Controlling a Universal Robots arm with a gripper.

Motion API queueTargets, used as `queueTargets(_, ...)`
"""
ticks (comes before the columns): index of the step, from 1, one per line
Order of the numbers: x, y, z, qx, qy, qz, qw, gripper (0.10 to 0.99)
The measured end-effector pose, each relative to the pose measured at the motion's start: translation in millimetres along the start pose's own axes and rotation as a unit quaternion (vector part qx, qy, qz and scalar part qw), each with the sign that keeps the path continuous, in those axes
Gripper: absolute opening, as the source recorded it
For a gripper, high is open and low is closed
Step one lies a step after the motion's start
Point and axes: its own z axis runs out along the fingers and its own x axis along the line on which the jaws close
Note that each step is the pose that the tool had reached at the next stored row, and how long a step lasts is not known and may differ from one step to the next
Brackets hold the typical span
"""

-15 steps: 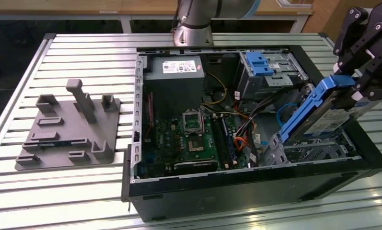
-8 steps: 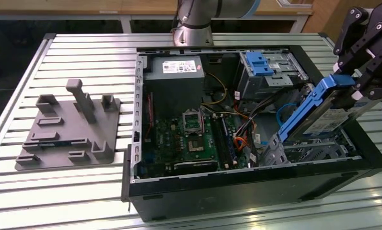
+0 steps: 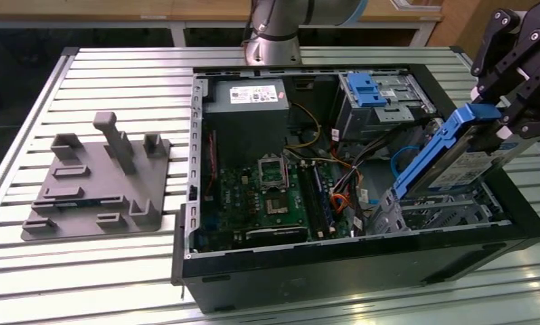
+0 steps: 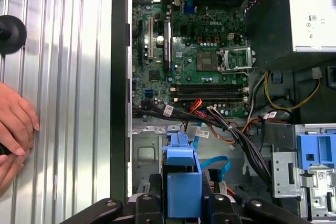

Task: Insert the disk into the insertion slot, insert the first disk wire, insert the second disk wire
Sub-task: 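Insert the disk into the insertion slot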

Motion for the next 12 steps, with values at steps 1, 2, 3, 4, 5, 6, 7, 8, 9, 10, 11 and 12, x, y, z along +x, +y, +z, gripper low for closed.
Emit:
queueTargets(1,0.0,0.0,-0.2,0.0,0.0005,0.0,1.0,0.365)
queueTargets(2,0.0,0.0,-0.1,0.0,0.0006,0.0,1.0,0.365)
queueTargets(3,0.0,0.0,-0.1,-0.0001,0.0008,0.0,1.0,0.365)
queueTargets(4,-0.1,0.0,-0.1,0.0,0.0007,0.0,1.0,0.365)
queueTargets(5,0.0,0.0,0.0,0.0,0.0007,0.0,1.0,0.365)
queueTargets(6,-0.1,-0.1,0.1,-0.0001,0.0008,0.0,1.0,0.365)
queueTargets(7,-0.1,-0.4,0.2,-0.0001,0.0009,-0.001,1.0,0.365)
queueTargets(8,-0.2,-0.4,0.4,-0.0001,0.001,-0.001,1.0,0.365)
queueTargets(9,-0.2,-0.5,0.6,-0.0001,0.0015,-0.002,1.0,0.365)
queueTargets(10,-0.2,-0.5,0.9,-0.0001,0.0017,-0.002,1.0,0.365)
queueTargets(11,-0.2,-0.6,1.3,-0.0002,0.002,-0.003,1.0,0.365)
queueTargets(12,-0.1,-0.6,1.6,-0.0001,0.0025,-0.003,1.0,0.365)
